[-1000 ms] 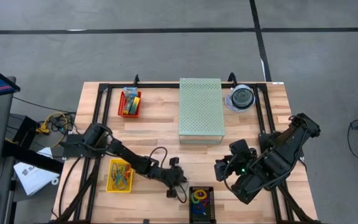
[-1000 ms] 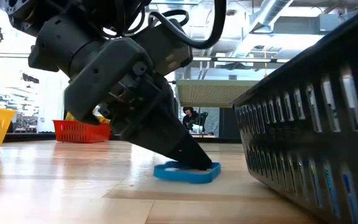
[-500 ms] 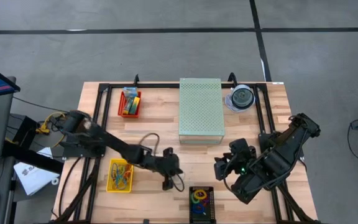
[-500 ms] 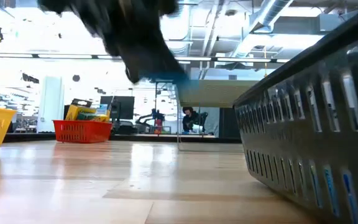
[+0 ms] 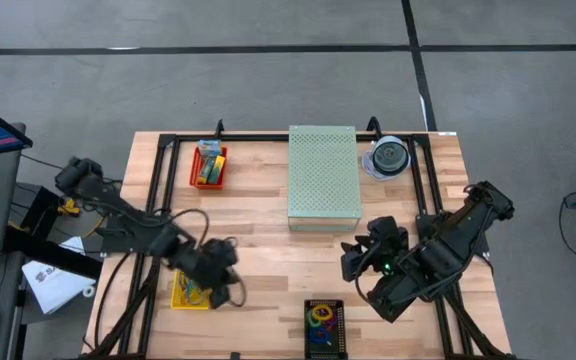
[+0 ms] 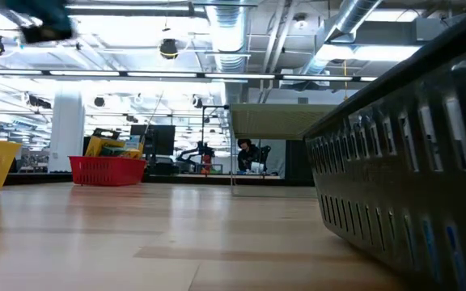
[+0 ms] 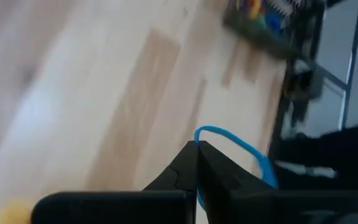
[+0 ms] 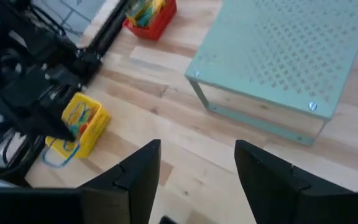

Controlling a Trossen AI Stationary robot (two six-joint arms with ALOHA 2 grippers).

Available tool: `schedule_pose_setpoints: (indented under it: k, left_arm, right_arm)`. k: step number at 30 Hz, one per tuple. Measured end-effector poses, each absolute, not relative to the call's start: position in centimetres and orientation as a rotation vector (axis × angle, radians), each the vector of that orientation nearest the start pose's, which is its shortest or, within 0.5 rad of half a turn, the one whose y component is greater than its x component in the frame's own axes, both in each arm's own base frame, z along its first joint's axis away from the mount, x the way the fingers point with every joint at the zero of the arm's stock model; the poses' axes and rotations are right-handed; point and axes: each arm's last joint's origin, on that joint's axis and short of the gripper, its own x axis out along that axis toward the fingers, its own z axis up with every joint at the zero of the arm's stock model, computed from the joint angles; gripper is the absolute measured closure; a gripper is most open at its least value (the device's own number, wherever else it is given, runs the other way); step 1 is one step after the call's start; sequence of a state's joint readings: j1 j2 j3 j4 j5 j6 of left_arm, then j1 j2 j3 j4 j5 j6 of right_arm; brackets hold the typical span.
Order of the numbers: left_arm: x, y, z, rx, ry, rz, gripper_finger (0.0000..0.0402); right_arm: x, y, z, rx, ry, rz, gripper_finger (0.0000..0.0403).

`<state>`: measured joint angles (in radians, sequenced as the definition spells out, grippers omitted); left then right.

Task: Pick & Place Office Desk Supplies
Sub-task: Put the blue rubber band into the yellow bin, then return to Home Position

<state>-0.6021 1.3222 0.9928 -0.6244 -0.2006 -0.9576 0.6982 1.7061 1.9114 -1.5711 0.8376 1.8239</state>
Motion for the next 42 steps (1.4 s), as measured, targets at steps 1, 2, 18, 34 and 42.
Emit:
schedule_pose_setpoints:
  k: [1, 2, 18, 34, 42]
  left_arm:
    - [21.1, -14.7, 26.0, -0.528, 0.982, 0.085, 0.0401]
    - [20.4, -15.2, 26.1, -0.548, 0.999, 0.087, 0.0401]
    - [13.0, -15.8, 24.3, -0.643, 1.181, 0.605, 0.0401]
    - [12.0, -14.2, 19.7, -0.72, 1.097, 0.591, 0.0204]
    - [14.4, -13.9, 21.9, -0.618, 0.678, 0.188, 0.0145]
  right_arm:
    - [24.5, 17.6, 38.9, 0.729, 0.492, -0.837, 0.0201]
    - [24.5, 17.6, 38.9, 0.726, 0.486, -0.838, 0.0201]
    - [25.1, 16.8, 39.0, 0.685, 0.454, -0.86, 0.0201]
    - [25.0, 16.8, 39.0, 0.661, 0.469, -0.851, 0.0201]
    - [25.0, 16.8, 38.9, 0.652, 0.489, -0.844, 0.0201]
